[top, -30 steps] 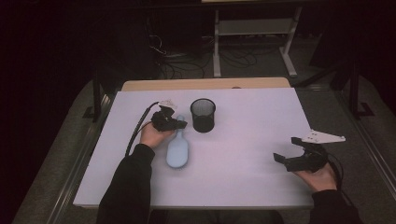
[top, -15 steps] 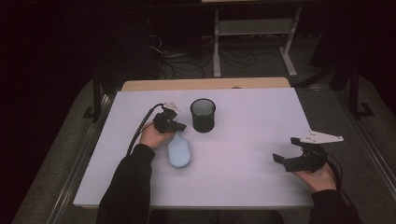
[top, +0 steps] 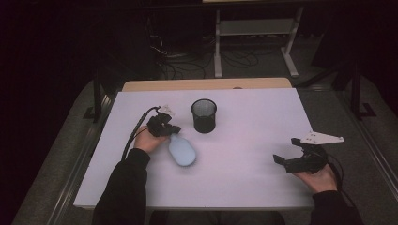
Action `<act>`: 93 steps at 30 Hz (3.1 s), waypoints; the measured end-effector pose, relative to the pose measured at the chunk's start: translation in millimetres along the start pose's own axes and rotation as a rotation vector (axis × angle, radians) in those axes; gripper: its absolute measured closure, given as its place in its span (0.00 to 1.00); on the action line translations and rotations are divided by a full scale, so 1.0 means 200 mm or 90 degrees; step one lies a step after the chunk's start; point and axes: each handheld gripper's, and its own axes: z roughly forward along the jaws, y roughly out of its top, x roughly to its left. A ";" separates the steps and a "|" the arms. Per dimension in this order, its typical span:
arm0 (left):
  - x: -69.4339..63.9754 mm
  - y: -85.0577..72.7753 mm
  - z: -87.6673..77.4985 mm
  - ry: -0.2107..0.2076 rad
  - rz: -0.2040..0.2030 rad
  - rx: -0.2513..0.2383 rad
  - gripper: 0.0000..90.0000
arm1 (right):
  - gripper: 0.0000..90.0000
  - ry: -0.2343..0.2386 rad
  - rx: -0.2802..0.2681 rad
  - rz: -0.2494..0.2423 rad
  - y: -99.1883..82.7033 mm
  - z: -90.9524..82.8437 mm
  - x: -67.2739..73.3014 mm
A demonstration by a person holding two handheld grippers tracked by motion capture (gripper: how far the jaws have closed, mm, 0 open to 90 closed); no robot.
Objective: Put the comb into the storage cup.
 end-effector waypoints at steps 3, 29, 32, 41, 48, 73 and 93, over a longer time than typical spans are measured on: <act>-0.02 -0.02 -0.02 0.007 0.012 0.003 1.00 | 0.00 -0.002 0.002 0.000 0.00 0.00 0.00; -0.07 -0.14 -0.15 0.019 0.030 0.001 1.00 | 0.00 -0.023 0.010 0.004 -0.01 0.00 0.00; -0.08 -0.16 -0.16 0.023 0.027 -0.004 1.00 | 0.00 -0.023 0.009 0.004 -0.02 0.00 -0.01; -0.11 -0.20 -0.21 0.026 0.030 0.003 1.00 | 0.00 -0.023 0.013 0.002 -0.02 0.01 0.00; -0.12 -0.21 -0.21 0.038 0.028 0.020 1.00 | 0.00 -0.022 0.012 0.001 -0.01 0.00 0.00; -0.21 -0.27 -0.33 0.055 0.056 0.061 1.00 | 0.00 -0.012 0.013 0.002 -0.01 0.01 -0.01; -0.20 -0.22 -0.52 -0.010 0.084 0.027 0.94 | 0.00 -0.001 0.013 0.005 -0.01 0.02 -0.02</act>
